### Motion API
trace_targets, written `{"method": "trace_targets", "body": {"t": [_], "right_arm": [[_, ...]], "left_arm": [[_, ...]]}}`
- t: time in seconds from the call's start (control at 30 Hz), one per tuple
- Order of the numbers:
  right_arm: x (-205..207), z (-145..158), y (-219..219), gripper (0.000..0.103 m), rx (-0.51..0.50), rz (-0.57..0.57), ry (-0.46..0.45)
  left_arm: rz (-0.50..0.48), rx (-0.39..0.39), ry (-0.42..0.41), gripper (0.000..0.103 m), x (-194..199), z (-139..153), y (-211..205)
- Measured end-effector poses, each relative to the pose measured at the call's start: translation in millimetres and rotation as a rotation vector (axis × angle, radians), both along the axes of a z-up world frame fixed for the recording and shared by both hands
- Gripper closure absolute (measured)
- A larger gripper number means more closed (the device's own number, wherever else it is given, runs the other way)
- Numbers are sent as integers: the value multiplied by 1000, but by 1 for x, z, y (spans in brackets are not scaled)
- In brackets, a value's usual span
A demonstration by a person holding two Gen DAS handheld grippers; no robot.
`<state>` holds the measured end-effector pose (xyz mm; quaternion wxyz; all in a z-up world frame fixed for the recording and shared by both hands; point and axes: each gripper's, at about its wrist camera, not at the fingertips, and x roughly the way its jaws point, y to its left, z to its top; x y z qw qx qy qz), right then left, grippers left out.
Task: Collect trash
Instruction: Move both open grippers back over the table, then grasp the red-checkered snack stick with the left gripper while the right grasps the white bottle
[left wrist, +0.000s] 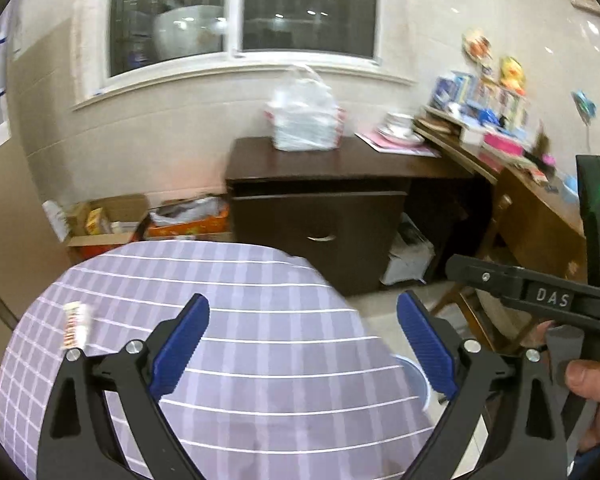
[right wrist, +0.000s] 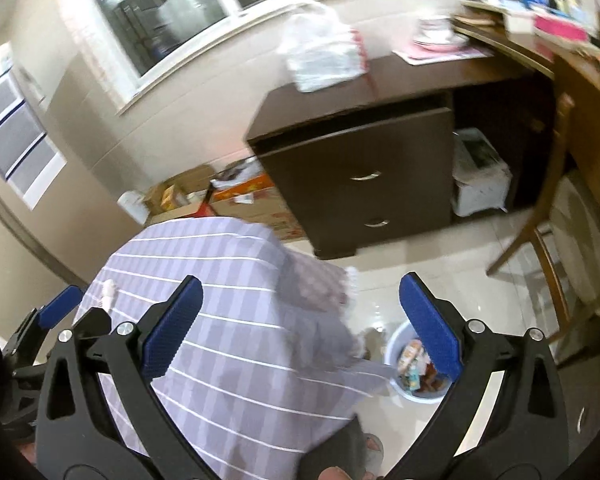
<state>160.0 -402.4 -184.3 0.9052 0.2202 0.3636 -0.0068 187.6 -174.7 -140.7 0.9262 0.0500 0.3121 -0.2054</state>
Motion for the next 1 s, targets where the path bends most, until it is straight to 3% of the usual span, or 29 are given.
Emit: {"method": "trace_targets", "body": {"t": [0.3, 0.63, 1.0], "right_arm": [[46, 12, 107, 6, -61, 173, 8], [94, -2, 226, 6, -104, 355, 35], [146, -33, 317, 6, -172, 465, 86]], "left_arm": [[190, -52, -15, 9, 15, 3, 106], [395, -55, 13, 9, 30, -23, 215], [514, -40, 52, 9, 46, -65, 279]]}}
